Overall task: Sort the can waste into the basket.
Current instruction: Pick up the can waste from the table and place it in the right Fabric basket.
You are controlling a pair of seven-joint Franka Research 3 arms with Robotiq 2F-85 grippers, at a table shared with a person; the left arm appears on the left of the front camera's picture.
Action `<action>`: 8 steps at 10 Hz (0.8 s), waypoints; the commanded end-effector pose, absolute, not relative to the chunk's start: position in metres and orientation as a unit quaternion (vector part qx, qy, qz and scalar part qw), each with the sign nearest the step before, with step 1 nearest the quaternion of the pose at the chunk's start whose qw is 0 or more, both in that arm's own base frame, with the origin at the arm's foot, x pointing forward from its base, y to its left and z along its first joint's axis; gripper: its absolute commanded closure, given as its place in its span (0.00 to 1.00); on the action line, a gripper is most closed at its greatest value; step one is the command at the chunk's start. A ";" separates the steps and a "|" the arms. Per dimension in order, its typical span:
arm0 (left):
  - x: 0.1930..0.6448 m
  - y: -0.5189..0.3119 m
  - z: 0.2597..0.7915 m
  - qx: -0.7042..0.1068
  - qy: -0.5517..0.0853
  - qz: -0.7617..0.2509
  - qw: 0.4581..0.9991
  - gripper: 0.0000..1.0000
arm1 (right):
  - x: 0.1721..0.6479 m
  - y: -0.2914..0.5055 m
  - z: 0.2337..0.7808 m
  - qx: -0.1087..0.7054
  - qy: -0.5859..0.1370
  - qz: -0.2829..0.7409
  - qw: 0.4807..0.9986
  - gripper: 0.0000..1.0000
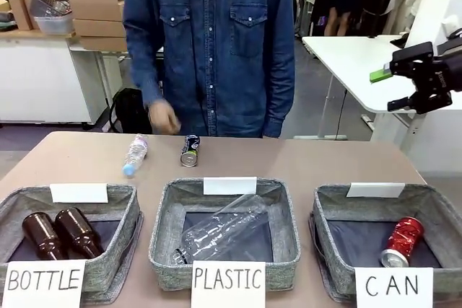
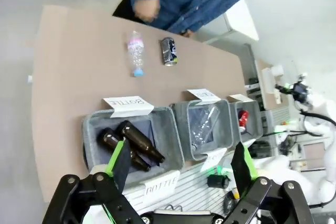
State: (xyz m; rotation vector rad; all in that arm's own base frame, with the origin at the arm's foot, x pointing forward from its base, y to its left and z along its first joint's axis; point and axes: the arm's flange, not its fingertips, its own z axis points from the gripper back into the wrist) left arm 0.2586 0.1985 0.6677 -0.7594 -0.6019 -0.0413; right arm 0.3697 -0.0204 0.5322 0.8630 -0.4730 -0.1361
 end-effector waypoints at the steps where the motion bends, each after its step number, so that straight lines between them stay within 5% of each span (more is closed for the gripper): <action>1: 0.299 0.131 0.656 -0.355 -0.270 -0.053 0.894 0.00 | 0.372 -0.023 0.533 0.412 -0.228 -0.053 0.881 0.00; 4: 0.356 0.048 0.634 -0.356 -0.249 -0.077 0.897 0.00 | 0.372 -0.023 0.533 0.412 -0.228 -0.053 0.881 0.00; 8: 0.361 0.026 0.630 -0.348 -0.237 -0.100 0.901 0.00 | 0.372 -0.023 0.533 0.412 -0.228 -0.053 0.881 0.00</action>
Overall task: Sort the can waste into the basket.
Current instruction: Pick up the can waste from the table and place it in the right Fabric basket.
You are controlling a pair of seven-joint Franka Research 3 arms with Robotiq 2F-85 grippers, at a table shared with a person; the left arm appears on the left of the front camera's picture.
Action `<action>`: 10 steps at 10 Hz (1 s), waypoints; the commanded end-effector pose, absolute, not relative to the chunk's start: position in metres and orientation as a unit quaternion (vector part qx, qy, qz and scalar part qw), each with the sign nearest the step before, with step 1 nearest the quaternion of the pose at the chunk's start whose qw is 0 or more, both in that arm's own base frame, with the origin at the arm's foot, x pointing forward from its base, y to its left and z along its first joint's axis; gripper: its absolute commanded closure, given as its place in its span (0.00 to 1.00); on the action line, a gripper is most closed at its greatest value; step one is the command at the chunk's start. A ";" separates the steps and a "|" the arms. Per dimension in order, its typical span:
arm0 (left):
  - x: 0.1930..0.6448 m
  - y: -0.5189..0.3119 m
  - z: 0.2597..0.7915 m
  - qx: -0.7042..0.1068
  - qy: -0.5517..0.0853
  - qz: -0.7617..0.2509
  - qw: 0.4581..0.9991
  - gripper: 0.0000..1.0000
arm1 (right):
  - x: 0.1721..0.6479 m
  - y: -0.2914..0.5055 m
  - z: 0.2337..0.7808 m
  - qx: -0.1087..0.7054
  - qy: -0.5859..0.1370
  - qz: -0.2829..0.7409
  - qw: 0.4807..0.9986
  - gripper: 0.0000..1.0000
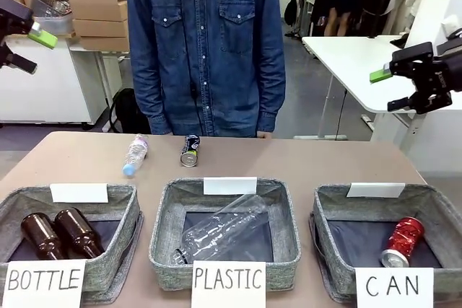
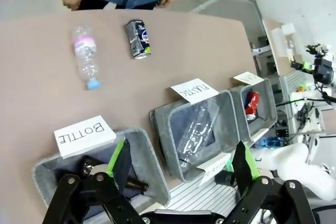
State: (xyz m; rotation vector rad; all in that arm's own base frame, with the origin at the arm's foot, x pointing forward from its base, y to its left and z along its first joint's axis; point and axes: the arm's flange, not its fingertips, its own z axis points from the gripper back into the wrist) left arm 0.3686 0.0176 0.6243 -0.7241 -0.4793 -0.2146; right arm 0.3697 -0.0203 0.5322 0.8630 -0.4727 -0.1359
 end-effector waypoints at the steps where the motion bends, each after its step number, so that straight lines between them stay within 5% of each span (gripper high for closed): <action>1: 0.361 0.026 0.630 -0.348 -0.237 -0.100 0.901 0.00 | 0.372 -0.023 0.533 0.412 -0.228 -0.053 0.881 0.00; 7: 0.394 -0.024 0.618 -0.309 -0.247 -0.049 0.917 0.00 | 0.372 -0.023 0.533 0.412 -0.228 -0.053 0.881 0.00; 10: 0.447 -0.060 0.604 -0.291 -0.161 -0.081 0.939 0.00 | 0.372 -0.023 0.533 0.412 -0.228 -0.053 0.881 0.00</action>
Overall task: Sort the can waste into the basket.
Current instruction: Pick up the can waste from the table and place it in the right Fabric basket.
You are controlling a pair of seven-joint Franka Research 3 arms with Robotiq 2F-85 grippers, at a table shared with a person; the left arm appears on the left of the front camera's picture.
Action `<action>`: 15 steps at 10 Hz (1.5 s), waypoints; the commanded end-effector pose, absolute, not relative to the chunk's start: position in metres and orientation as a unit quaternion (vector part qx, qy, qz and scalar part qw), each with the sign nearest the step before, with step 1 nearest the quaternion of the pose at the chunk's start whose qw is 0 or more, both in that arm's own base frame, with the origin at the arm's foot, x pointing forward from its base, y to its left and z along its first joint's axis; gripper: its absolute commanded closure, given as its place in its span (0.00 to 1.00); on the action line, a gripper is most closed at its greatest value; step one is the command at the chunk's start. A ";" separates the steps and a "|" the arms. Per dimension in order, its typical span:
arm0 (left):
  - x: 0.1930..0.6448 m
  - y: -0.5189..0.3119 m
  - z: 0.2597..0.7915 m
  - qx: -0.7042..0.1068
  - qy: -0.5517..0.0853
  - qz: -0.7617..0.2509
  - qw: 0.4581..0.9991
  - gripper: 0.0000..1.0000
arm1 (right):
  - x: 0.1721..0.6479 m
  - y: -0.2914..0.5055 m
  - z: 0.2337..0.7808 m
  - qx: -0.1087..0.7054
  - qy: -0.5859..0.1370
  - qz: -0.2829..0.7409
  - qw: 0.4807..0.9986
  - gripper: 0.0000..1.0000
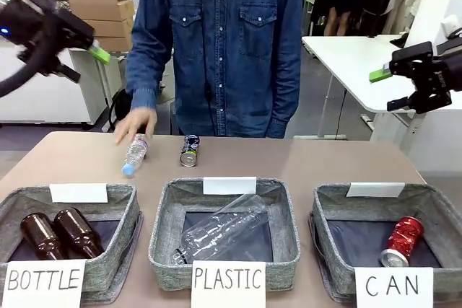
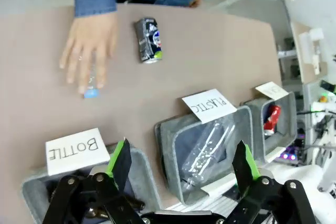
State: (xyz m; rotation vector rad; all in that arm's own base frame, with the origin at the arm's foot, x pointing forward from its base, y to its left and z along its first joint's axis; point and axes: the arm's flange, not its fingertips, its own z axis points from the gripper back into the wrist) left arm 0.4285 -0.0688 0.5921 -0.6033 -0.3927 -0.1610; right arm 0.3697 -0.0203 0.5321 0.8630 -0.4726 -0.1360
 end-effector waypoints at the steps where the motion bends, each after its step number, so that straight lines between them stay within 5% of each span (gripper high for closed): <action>1: 0.445 -0.048 0.609 -0.313 -0.160 -0.084 0.932 0.00 | 0.372 -0.023 0.533 0.412 -0.228 -0.053 0.881 0.00; 8: 0.342 0.083 0.601 -0.305 -0.206 0.043 0.929 0.00 | 0.372 -0.023 0.533 0.412 -0.228 -0.053 0.881 0.00; 15: 0.374 0.078 0.603 -0.334 -0.172 0.016 0.927 0.00 | 0.372 -0.023 0.533 0.412 -0.228 -0.053 0.881 0.00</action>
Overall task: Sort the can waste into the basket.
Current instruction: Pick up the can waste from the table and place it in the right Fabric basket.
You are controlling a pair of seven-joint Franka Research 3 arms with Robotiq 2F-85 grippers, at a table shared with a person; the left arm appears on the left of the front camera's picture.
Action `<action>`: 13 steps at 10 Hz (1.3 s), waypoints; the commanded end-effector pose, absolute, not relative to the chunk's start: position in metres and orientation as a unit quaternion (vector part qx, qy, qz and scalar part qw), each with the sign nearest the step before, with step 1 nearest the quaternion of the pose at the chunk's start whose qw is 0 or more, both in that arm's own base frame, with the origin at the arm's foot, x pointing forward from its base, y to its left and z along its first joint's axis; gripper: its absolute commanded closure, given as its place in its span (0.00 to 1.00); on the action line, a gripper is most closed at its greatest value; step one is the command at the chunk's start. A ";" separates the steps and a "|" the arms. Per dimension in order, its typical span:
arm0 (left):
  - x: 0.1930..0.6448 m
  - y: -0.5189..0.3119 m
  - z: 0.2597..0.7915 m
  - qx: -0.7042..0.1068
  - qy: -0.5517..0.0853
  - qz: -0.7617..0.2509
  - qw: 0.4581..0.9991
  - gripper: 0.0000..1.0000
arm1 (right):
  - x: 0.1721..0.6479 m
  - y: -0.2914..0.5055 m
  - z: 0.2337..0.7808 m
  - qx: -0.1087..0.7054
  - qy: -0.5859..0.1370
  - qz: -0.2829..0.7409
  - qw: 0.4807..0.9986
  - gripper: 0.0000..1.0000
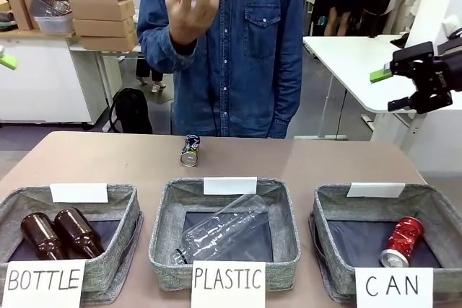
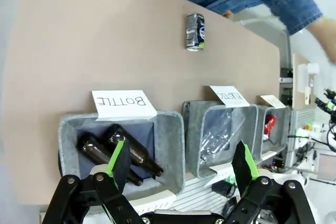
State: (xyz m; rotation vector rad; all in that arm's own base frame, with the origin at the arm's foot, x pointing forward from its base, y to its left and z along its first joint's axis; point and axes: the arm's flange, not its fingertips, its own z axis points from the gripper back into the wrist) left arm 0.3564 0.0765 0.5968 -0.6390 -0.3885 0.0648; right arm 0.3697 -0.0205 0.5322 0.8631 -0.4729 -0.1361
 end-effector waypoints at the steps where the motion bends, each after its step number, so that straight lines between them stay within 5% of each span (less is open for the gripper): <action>1: 0.372 0.094 0.607 -0.364 -0.164 0.019 0.917 0.00 | 0.372 -0.023 0.533 0.412 -0.228 -0.053 0.881 0.00; 6: 0.322 0.145 0.613 -0.428 -0.211 0.043 0.878 0.00 | 0.372 -0.023 0.533 0.412 -0.228 -0.053 0.881 0.00; 13: 0.405 0.042 0.594 -0.360 -0.128 -0.020 0.924 0.00 | 0.372 -0.023 0.533 0.412 -0.228 -0.053 0.881 0.00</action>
